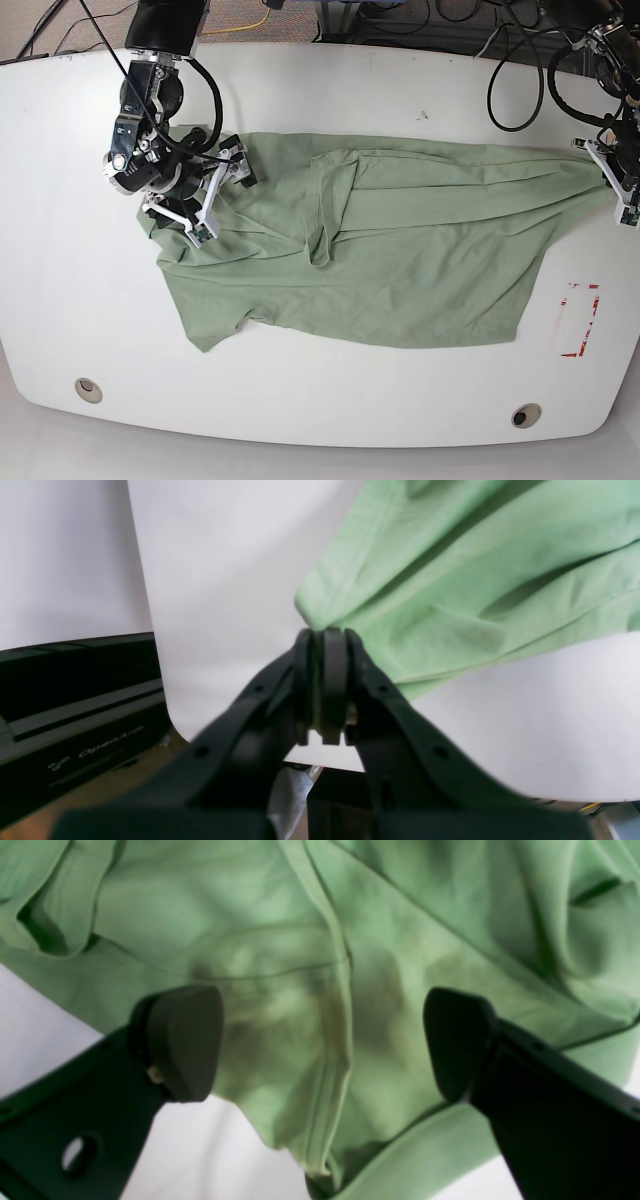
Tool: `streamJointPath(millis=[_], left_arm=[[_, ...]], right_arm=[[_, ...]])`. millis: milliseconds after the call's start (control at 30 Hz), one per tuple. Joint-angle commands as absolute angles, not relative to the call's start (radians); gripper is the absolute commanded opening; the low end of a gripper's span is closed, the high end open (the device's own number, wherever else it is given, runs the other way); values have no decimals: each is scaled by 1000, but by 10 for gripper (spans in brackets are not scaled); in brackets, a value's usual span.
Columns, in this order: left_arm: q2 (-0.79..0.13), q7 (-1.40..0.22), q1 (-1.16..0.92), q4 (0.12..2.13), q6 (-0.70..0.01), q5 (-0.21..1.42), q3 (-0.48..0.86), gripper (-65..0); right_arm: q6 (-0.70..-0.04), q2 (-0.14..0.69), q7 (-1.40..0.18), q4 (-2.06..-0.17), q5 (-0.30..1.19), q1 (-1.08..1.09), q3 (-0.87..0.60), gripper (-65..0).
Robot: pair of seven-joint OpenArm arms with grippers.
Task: Layout the t-shirt on the table in an organized manner, then fold the t-shirt properly
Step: 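Release the hem and re-pinch the shirt edge with the right gripper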
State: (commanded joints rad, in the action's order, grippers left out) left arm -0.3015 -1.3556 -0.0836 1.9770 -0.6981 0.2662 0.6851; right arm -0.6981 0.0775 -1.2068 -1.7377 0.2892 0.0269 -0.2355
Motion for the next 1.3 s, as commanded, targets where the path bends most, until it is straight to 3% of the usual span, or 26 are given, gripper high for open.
streamJointPath(millis=[367,467,700,800,1300], left_arm=[[-302,-1356,-82,1977,-698,266,685,-650],[-302,-1356,-82,1977,-698,266,685,-650],[-302,-1356,-82,1977,-698,266,685,-650],[-302,-1356,-82,1977,-698,266,685,-650],[-302,-1356,-67,1977,-698,266,682,-650]], right_arm=[[-698,35,-1207,-1713,288,39,-236,-73],[-698,33,-1207,-1713,288,41,-236,-160],[-698,33,-1207,-1713,289,44,-236,-523],[-698,33,-1207,-1713,289,44,-236,-640],[-698,42,-1288,-1942,289,16,-242,-650]])
